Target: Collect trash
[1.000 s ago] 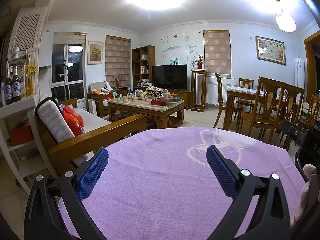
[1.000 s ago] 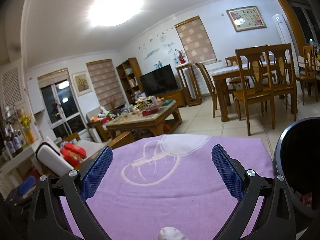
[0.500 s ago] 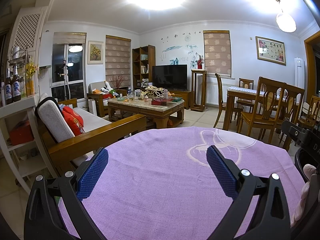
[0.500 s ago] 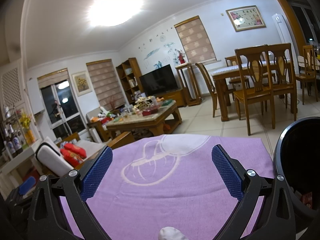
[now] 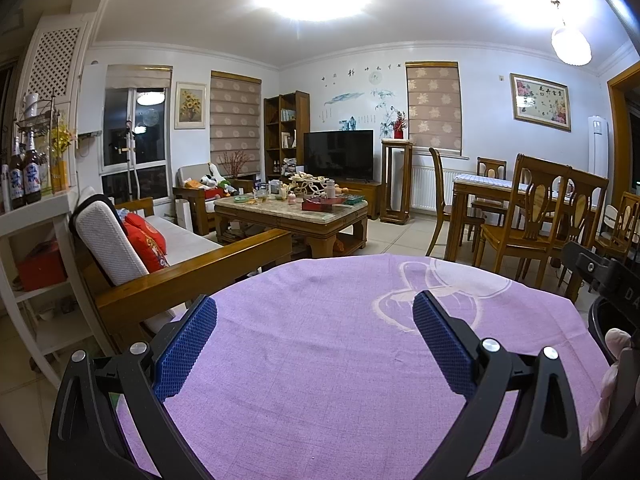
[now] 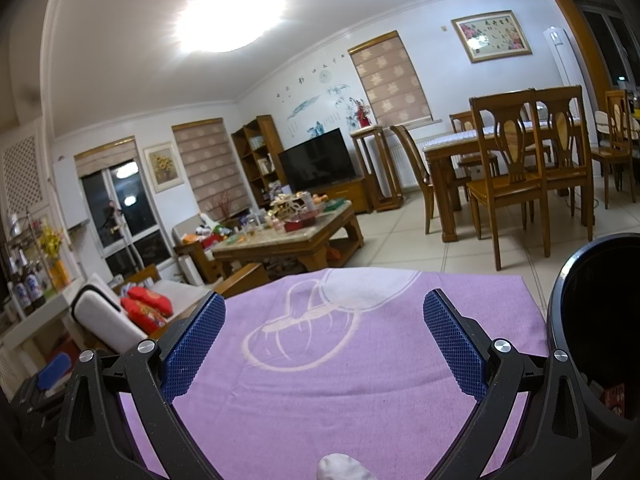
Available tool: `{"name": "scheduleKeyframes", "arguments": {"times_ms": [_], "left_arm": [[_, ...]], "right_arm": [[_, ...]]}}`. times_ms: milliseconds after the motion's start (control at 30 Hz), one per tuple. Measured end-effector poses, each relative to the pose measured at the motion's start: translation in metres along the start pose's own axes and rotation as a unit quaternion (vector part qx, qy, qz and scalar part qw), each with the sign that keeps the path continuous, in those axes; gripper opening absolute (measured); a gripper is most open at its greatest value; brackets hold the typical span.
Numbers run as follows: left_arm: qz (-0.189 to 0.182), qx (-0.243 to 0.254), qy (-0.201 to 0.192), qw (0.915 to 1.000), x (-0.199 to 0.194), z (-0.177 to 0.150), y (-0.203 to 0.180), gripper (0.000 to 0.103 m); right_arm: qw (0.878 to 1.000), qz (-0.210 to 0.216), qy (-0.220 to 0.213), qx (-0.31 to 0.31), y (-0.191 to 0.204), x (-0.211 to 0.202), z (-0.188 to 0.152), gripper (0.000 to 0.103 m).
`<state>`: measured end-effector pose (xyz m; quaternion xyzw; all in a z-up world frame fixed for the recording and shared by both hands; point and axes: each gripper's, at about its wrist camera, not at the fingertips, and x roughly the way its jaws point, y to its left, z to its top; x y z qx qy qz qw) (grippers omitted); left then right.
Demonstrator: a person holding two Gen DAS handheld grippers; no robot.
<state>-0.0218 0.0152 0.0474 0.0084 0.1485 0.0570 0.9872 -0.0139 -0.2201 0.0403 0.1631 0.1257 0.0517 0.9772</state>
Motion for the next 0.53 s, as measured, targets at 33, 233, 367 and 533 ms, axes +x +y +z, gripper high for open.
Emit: {"name": "scheduleKeyframes", "arguments": {"times_ms": [33,233,367,533], "left_arm": [[-0.001,0.0,0.0,1.0,-0.001,0.001,0.0,0.098],[-0.006,-0.003,-0.008,0.9999,-0.001,0.004,-0.004,0.098],[-0.006,-0.004,0.003,1.0,0.002,0.005,-0.005,0.098],[-0.014,0.003,0.002,0.9999,-0.001,0.004,-0.011,0.098]], "right_arm": [[1.0,0.0,0.0,0.0,0.0,0.0,-0.001,0.098],[1.0,0.0,0.0,0.0,0.0,0.0,0.001,0.098],[1.0,0.0,0.0,0.001,0.001,0.0,0.001,0.098],[1.0,0.0,0.001,0.002,0.001,-0.001,0.001,0.098]]}}
